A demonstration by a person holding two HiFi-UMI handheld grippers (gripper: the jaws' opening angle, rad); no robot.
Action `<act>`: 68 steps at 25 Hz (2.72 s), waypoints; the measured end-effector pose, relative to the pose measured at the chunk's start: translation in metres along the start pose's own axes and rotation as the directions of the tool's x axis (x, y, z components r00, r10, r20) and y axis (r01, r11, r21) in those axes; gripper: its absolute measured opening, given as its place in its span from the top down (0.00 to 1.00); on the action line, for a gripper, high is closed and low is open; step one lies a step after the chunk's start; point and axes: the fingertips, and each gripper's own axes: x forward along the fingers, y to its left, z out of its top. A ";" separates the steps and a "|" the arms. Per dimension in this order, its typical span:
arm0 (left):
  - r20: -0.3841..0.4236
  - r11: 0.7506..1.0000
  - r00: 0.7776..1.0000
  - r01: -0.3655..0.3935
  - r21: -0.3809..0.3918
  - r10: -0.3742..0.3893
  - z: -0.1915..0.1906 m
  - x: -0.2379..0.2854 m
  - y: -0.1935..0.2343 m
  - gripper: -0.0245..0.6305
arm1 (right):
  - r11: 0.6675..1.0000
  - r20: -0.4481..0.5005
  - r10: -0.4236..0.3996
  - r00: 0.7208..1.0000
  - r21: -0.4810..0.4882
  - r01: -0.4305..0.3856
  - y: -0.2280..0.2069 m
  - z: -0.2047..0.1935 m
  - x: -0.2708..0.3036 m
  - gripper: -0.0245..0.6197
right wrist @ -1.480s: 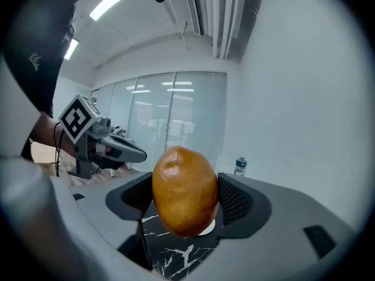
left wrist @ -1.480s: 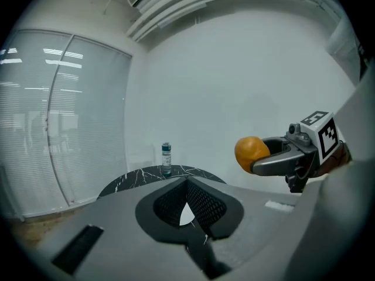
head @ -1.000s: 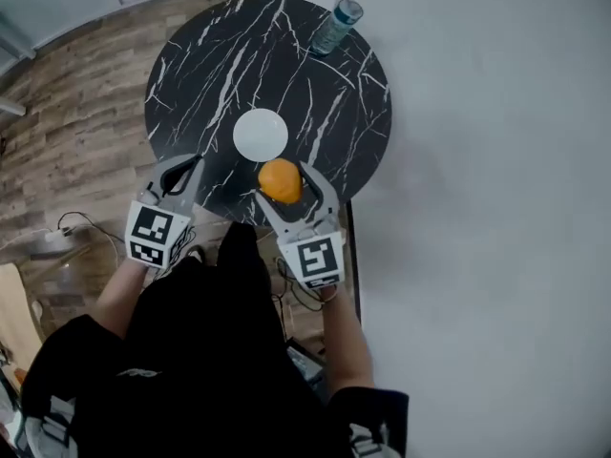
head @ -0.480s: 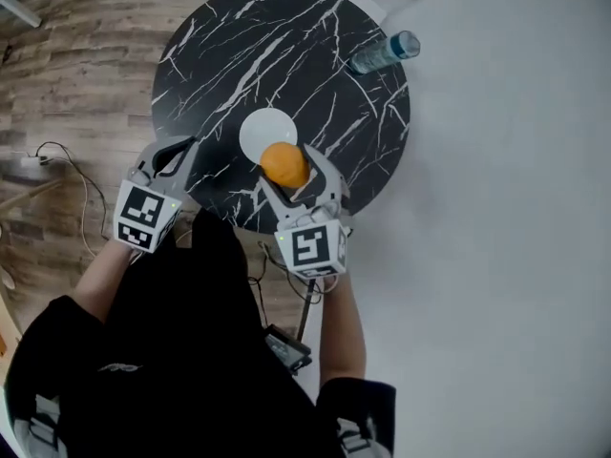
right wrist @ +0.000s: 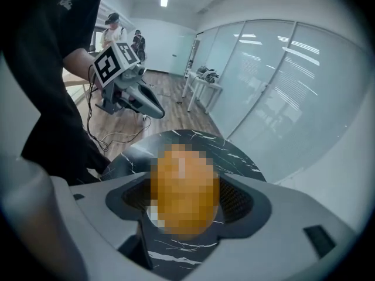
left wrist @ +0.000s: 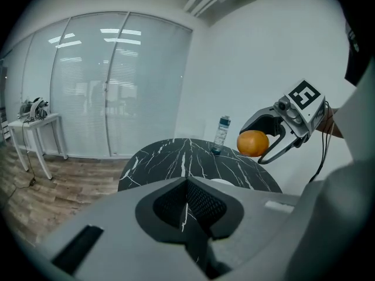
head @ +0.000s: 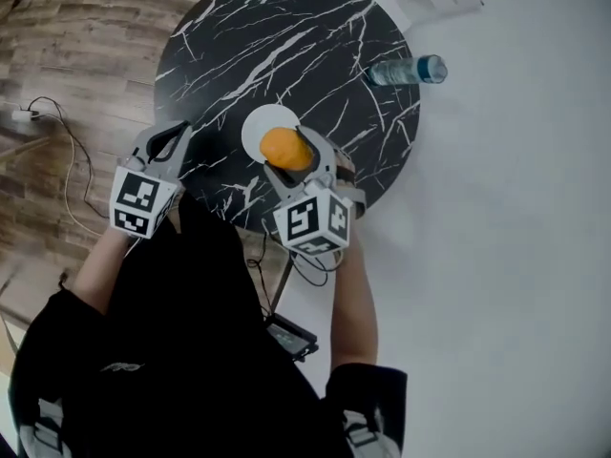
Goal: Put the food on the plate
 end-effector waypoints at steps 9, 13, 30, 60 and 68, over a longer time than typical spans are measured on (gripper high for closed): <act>-0.035 0.998 0.999 -0.035 -0.061 0.033 -0.040 0.036 -0.002 0.96 | 0.988 -0.123 0.140 0.982 -0.052 -0.147 0.005 -0.032 0.047 0.45; -0.068 0.997 0.997 -0.043 -0.070 0.038 -0.061 0.054 -0.008 0.96 | 0.980 -0.181 0.176 0.967 -0.060 -0.190 0.009 -0.051 0.063 0.45; -0.137 0.999 0.990 0.003 -0.039 -0.009 -0.089 0.071 -0.028 0.96 | 0.965 -0.215 0.253 0.943 0.125 -0.231 0.031 -0.090 0.123 0.45; -0.198 0.999 0.980 0.023 -0.022 -0.027 -0.100 0.065 -0.027 0.96 | 0.945 -0.188 0.225 0.956 0.281 -0.167 0.038 -0.104 0.144 0.45; -0.210 0.999 0.977 0.039 0.002 -0.038 -0.093 0.050 -0.026 0.96 | 0.926 -0.141 0.174 0.975 0.360 -0.113 0.035 -0.100 0.132 0.43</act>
